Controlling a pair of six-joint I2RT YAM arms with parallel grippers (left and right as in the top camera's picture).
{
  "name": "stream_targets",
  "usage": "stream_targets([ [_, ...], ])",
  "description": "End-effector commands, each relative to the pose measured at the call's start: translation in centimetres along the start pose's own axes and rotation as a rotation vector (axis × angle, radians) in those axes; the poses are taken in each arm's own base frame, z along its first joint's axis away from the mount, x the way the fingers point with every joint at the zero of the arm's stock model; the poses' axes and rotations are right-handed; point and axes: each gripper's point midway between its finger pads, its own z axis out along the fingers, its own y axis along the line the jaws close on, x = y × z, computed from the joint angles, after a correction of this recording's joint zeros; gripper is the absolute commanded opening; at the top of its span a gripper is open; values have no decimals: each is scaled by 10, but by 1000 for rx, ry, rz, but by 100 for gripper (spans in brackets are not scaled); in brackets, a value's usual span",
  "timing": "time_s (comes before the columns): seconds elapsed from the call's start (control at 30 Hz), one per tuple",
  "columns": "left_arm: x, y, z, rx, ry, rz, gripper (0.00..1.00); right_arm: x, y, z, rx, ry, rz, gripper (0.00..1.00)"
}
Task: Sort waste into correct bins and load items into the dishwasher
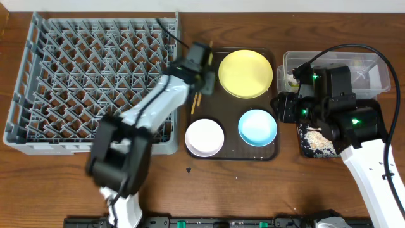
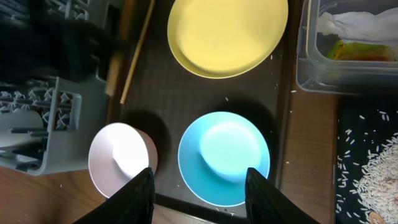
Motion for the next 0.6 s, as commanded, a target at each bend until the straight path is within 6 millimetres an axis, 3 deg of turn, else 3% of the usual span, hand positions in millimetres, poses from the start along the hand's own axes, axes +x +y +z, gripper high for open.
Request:
stream_targets([
  [0.0,-32,15,-50,-9,-115,-48,8,0,-1,1,-5,6,-2,45],
  [0.13,-33,38,-87,-47,-127,-87,8,1,-2,1,-3,12,-1,44],
  [0.23,-21,64,-101,-126,-89,-118,8,1,-2,1,-3,12,-1,44],
  [0.33,-5,81,-95,-167,-21,-121,8,1,-2,1,-3,9,-1,45],
  [0.57,25,102,-55,-209,116,-139,8,1,-2,1,-3,12,-1,45],
])
